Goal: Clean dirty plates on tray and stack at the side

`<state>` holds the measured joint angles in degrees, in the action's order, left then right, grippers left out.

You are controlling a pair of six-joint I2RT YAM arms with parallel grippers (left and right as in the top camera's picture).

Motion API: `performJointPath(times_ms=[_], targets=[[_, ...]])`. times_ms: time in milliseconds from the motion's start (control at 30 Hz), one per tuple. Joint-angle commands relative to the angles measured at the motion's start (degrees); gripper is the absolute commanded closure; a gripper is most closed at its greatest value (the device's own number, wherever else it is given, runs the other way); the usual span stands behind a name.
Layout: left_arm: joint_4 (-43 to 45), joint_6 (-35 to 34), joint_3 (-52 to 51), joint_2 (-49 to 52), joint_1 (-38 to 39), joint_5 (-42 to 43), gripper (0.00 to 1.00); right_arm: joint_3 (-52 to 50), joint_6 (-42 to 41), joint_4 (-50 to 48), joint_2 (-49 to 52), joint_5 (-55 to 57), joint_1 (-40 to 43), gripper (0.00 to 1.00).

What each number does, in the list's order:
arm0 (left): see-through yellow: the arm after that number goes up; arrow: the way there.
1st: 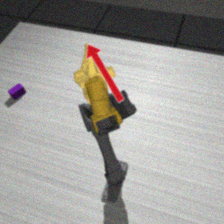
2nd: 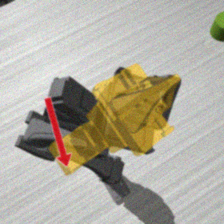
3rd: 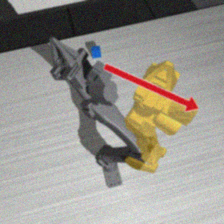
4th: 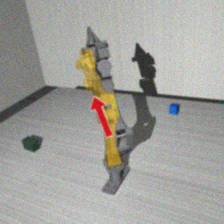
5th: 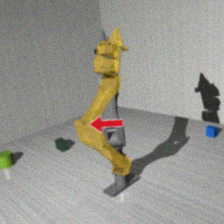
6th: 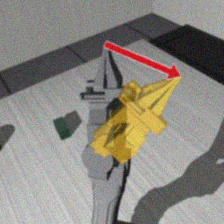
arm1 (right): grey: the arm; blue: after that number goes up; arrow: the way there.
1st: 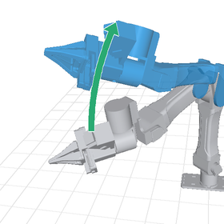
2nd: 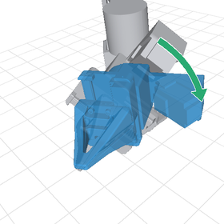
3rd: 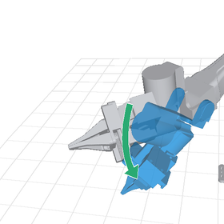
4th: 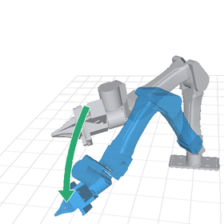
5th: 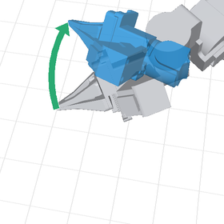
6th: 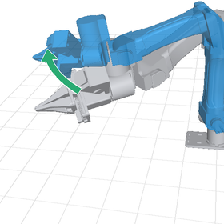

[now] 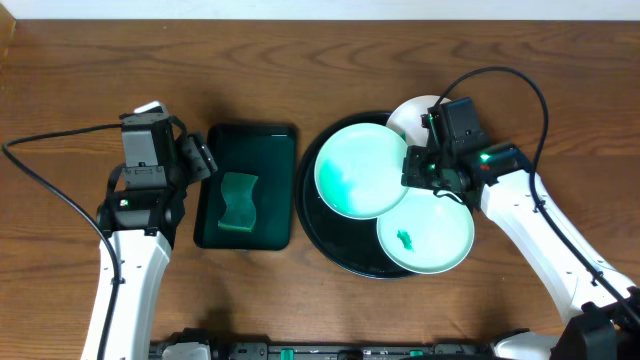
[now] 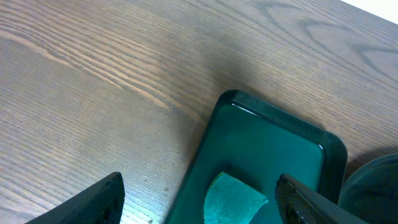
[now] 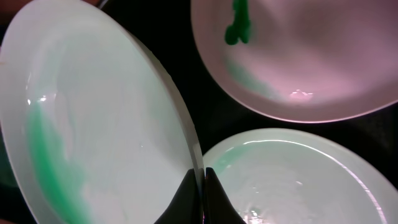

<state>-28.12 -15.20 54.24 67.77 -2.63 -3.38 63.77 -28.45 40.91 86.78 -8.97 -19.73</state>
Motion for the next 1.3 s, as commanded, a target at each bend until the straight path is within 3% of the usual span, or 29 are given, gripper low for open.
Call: performJointPath(times_ms=[0,333,900,1267], targets=[[-0.1,-0.5,1.0,0.3,-0.2,-0.7,0.22,0.9,-2.9,-0.9,-1.0,-3.4,0.5,0.99],[-0.1,-0.5,1.0,0.3,-0.2,-0.8,0.22,1.3,-7.0,-5.0,-0.9,-2.6,-2.8,0.99],[-0.1,-0.5,1.0,0.3,-0.2,-0.7,0.22,1.3,-10.8,-20.5,4.5,21.4,-22.1,0.99],[-0.1,-0.5,1.0,0.3,-0.2,-0.7,0.22,1.3,-8.1,-34.3,10.0,28.4,-27.8,0.99]])
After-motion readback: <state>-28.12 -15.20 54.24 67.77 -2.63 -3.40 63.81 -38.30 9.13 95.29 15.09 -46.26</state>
